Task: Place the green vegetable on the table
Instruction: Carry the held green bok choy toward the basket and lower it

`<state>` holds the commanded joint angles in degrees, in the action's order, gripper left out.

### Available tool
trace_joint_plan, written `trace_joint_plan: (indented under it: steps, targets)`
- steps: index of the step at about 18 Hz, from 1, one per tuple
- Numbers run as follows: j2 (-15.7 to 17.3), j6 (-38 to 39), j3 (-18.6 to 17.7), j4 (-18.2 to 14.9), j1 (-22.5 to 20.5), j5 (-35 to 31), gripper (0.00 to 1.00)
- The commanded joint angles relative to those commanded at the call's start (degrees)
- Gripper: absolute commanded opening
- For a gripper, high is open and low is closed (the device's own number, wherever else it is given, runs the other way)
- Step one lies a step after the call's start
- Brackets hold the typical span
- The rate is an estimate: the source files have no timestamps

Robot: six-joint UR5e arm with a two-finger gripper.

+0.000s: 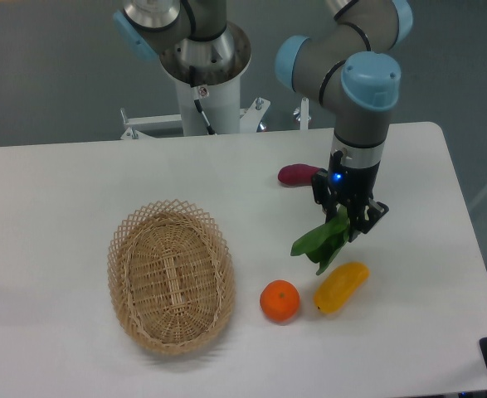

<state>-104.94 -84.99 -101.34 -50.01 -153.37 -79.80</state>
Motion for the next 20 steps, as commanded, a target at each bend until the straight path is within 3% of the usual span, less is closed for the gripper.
trace_joint_plan:
  steps: [12,14,17,20]
  targets:
    - [1.67,-1.41,-5.53,1.23,0.09,-0.26,0.53]
    - [2.02,-1.32,-7.46,2.37,0.18,-0.26,0.53]
    - [2.02,-1.41,-11.15,6.84,0.88,-0.35,0.53]
    - [1.58,-5.69,-12.57,7.30,1.49,-1.23,0.53]
